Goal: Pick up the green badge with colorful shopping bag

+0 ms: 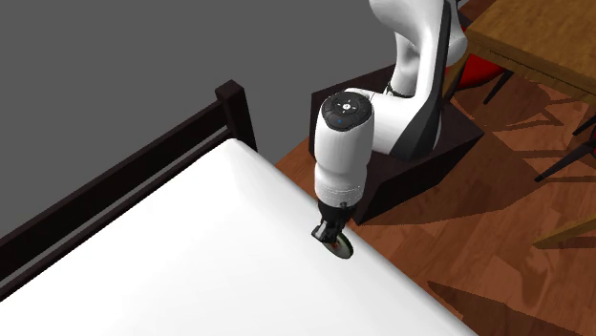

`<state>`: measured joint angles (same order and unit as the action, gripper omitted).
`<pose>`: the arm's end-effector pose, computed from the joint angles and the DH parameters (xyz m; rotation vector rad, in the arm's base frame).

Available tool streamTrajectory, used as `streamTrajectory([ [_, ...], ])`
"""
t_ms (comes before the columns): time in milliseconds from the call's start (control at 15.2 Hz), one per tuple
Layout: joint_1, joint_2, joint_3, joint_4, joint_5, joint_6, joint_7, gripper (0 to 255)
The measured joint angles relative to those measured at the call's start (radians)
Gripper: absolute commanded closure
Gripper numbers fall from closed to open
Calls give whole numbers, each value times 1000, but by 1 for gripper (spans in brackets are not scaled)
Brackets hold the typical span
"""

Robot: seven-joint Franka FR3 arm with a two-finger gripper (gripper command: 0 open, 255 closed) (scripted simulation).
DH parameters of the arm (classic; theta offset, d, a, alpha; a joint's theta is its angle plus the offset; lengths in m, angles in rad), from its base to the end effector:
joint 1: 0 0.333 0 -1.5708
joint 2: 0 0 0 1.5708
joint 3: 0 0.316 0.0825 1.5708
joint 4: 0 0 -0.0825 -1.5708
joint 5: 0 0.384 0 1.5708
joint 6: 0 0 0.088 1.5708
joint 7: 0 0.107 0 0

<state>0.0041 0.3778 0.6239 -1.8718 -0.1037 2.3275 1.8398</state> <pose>0.5345 0.3512 0.3609 -2.4389 1.6618 0.1122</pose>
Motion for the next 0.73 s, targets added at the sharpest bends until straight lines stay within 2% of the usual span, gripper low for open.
streamTrajectory([
  [726, -18, -64, 24, 70, 44, -124, -16, 255],
])
